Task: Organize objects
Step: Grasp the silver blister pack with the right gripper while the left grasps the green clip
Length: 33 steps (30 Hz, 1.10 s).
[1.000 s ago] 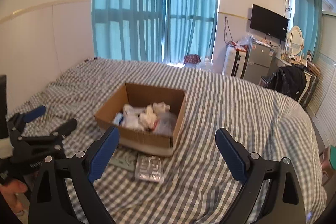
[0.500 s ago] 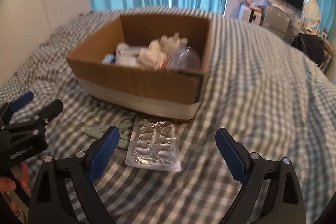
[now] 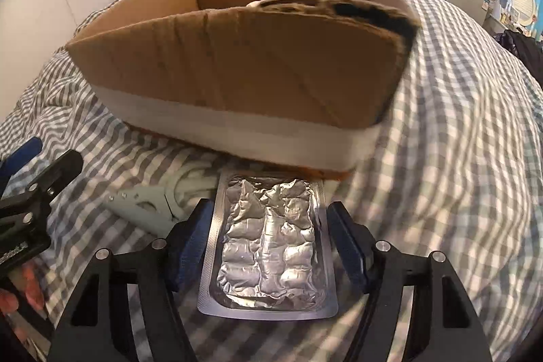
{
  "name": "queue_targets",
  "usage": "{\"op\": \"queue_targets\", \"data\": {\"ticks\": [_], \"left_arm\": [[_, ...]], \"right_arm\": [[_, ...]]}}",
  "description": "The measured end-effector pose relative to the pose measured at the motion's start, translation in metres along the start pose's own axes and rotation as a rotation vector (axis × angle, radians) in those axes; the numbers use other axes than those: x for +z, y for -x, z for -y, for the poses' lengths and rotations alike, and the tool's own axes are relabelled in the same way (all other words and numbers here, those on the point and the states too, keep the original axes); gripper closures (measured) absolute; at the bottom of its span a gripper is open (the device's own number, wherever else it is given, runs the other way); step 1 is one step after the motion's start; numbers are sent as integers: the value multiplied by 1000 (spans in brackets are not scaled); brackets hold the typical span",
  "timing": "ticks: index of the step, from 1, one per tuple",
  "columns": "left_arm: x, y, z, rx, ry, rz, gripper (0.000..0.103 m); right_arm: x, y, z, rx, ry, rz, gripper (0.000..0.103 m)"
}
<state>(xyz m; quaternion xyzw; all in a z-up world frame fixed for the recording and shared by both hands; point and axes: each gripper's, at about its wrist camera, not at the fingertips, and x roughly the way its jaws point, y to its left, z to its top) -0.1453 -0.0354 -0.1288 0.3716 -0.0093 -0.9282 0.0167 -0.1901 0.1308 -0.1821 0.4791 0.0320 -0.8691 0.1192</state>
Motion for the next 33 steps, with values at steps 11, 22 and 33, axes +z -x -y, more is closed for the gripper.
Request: {"op": "queue_targets", "data": {"ticks": [11, 22, 33], "left_arm": [[-11, 13, 42, -93, -50, -26, 0], [-21, -27, 104, -143, -186, -115, 0], [0, -55, 136, -152, -363, -90, 0]], "right_arm": [[-30, 61, 23, -76, -19, 86, 34], [-21, 76, 60, -75, -106, 119, 34], [-24, 66, 71, -41, -148, 90, 34]]}}
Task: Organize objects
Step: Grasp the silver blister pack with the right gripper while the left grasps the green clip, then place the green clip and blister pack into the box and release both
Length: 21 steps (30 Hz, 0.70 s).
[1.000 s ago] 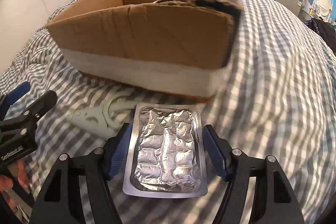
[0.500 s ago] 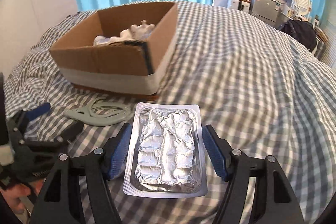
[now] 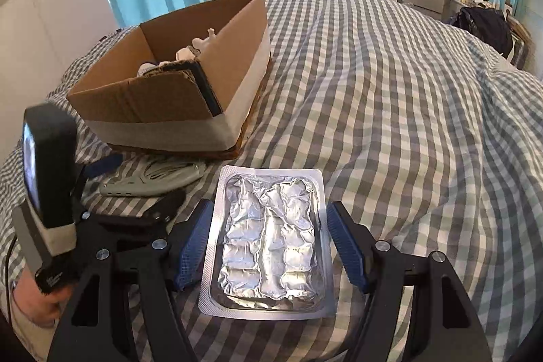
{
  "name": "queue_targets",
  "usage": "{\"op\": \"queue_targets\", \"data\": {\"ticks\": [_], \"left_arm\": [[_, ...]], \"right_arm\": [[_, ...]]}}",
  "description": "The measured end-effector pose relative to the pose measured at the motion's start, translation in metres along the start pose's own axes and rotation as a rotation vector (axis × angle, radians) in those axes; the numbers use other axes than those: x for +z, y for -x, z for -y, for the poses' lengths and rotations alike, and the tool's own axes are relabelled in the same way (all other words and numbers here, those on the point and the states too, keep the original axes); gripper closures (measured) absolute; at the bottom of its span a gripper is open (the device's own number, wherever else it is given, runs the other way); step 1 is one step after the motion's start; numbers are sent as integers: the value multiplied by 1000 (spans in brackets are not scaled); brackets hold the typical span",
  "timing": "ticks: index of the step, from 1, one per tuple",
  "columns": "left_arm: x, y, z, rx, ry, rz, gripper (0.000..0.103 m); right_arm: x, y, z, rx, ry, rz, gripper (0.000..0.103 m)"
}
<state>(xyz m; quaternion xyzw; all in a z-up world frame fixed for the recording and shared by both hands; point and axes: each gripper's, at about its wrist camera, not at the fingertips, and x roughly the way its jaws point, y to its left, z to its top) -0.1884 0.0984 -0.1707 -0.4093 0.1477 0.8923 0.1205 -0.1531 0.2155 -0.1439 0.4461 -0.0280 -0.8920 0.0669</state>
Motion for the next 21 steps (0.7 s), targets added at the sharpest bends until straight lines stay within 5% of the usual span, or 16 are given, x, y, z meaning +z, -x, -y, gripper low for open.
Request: {"op": "queue_targets", "data": {"ticks": [2, 4, 7, 8, 9, 21], "left_arm": [[2, -3, -1, -23, -1, -12, 5], [2, -2, -8, -109, 32, -21, 26], [-1, 4, -10, -132, 18, -26, 53], [-2, 8, -10, -141, 12, -26, 70], [-3, 12, -11, -171, 18, -28, 74], [-17, 85, -25, -189, 96, 44, 79]], "right_arm": [[-1, 0, 0, 0, 1, -1, 34], [-1, 1, -1, -1, 3, 0, 34], [-2, 2, -4, -2, 8, 2, 34], [-2, 3, -5, -3, 10, 2, 34], [-2, 4, -6, -4, 13, 5, 34], [-4, 42, -23, 1, 39, 58, 34]]}}
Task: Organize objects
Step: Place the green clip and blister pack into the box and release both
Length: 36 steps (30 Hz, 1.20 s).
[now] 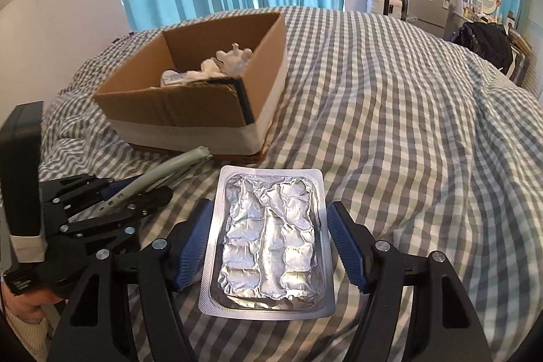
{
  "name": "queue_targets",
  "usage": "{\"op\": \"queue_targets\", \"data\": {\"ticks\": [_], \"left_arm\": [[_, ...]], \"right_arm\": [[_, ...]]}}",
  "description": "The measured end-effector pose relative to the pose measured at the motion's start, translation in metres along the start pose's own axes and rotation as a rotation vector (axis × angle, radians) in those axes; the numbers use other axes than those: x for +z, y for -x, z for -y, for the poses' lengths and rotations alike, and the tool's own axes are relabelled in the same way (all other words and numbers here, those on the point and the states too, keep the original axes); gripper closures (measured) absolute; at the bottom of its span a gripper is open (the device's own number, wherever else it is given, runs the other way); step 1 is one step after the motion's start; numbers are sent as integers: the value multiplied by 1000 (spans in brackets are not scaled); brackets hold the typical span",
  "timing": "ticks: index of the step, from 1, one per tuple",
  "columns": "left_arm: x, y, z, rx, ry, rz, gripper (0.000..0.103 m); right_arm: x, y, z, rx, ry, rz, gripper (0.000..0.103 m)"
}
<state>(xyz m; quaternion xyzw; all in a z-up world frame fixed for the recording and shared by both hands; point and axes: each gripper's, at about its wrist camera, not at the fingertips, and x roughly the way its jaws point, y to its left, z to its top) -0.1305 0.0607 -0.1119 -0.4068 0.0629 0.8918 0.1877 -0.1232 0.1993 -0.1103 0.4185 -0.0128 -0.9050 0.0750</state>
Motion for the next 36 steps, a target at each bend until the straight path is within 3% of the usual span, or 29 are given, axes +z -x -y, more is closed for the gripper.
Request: {"op": "queue_targets", "data": {"ticks": [5, 12, 19, 29, 36], "left_arm": [[4, 25, -3, 50, 58, -1, 79], [7, 78, -15, 76, 121, 96, 79], [29, 104, -33, 96, 167, 184, 79], [92, 93, -64, 120, 201, 239, 79], [140, 58, -89, 133, 193, 250, 79]], "right_arm": [[-1, 29, -11, -12, 20, 34, 34], [9, 74, -30, -27, 64, 111, 34], [31, 98, -47, -7, 103, 175, 34], [106, 86, -56, 31, 156, 257, 34], [167, 48, -54, 69, 139, 292, 34]]}}
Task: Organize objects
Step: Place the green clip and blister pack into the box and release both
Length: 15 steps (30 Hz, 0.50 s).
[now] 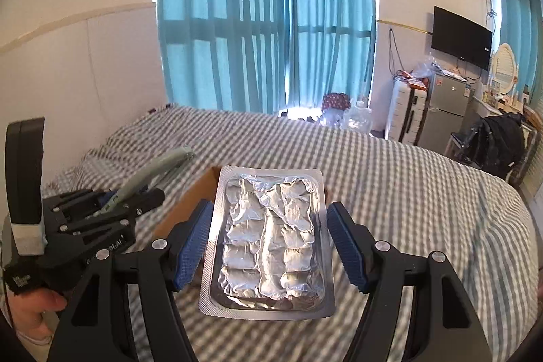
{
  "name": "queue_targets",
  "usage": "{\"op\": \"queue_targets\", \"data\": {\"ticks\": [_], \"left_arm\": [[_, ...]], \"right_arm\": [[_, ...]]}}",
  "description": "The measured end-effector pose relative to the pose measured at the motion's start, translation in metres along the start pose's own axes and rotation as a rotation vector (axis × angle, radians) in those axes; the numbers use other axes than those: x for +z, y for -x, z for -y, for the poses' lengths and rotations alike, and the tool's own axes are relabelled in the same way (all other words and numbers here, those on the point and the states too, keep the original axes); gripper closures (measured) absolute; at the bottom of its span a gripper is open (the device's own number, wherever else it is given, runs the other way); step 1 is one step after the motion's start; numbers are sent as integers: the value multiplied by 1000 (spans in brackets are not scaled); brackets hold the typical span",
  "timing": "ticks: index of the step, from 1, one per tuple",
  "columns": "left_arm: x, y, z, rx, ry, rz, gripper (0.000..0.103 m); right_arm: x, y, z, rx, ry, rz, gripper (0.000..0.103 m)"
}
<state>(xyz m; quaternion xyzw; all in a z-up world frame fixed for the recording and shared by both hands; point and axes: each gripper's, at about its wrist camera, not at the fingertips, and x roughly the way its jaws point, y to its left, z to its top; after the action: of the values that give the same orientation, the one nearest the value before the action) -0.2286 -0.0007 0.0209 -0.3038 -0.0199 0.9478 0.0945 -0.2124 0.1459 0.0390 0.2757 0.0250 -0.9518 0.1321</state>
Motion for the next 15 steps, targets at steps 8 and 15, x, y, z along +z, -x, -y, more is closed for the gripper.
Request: {"op": "queue_targets", "data": {"ticks": [8, 15], "left_arm": [[5, -67, -13, 6, 4, -66, 79], [-12, -100, -18, 17, -17, -123, 79]], "right_arm": [[15, -70, 11, 19, -36, -30, 34], [-10, -128, 18, 13, -38, -125, 34]]}}
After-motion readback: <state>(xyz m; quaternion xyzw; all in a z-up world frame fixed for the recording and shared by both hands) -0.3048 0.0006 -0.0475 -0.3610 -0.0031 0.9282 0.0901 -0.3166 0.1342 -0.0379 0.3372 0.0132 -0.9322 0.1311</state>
